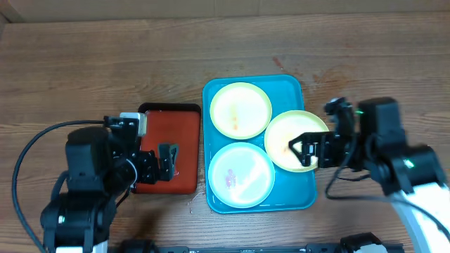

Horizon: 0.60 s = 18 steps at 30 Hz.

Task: Clean dirty plates on tray and stack at the side
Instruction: 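Move left gripper to the sponge on the black tray and grasp it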

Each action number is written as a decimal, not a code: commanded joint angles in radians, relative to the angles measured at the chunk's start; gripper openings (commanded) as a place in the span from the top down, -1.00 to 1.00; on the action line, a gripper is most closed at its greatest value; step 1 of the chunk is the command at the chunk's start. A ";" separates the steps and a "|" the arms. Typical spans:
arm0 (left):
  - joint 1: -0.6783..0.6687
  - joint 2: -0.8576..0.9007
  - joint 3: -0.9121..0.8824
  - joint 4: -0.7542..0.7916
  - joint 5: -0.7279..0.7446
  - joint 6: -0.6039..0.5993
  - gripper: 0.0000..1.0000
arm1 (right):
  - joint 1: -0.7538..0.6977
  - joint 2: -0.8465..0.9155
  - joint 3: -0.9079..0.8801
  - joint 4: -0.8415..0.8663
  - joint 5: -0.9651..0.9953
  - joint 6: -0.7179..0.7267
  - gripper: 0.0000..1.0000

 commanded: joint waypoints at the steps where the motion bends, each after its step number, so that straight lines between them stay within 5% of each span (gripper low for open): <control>1: 0.010 0.039 0.017 -0.024 -0.026 -0.011 -0.99 | 0.103 0.067 -0.040 0.011 0.031 0.006 -0.67; 6: 0.010 0.151 -0.048 -0.035 -0.203 -0.229 -0.83 | 0.203 0.126 -0.079 0.062 0.147 0.149 -0.63; 8: 0.010 0.214 -0.081 -0.016 -0.233 -0.251 -0.64 | 0.220 0.133 -0.087 0.070 0.208 0.194 -0.61; 18: 0.003 0.674 -0.164 0.188 -0.225 -0.294 -0.33 | 0.233 0.143 -0.115 0.077 0.238 0.233 -0.22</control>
